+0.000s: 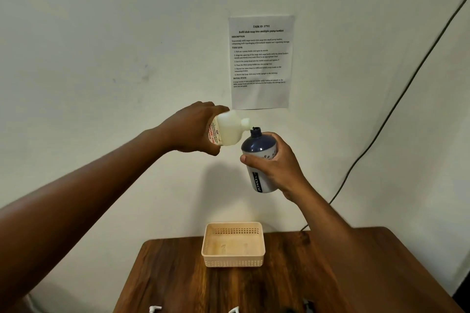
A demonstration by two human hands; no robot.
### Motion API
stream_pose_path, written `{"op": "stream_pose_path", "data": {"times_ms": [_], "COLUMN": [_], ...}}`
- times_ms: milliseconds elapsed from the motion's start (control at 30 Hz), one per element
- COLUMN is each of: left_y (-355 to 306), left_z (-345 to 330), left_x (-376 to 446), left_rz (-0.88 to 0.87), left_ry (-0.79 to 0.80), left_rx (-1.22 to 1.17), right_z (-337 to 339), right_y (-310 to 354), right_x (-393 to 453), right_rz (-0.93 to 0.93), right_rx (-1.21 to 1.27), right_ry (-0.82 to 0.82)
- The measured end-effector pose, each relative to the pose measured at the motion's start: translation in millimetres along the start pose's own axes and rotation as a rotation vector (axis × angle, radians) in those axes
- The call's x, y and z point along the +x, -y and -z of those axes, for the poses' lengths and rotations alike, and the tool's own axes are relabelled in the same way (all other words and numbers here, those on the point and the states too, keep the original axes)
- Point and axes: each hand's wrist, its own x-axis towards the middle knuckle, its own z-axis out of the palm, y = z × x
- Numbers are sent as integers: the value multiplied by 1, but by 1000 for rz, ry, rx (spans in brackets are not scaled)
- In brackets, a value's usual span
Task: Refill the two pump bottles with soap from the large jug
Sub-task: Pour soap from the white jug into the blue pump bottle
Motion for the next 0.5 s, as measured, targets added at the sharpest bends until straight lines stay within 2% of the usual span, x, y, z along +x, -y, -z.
{"op": "stream_pose_path", "data": {"times_ms": [500], "left_y": [-4], "left_z": [4], "left_x": [6], "left_rz": [-13], "left_ry": [21], "left_rx": [38], "right_z": [1], "right_y": [-1], "right_x": [-2], "right_rz": [5], "right_rx": [-10], "right_ry": [-30]}}
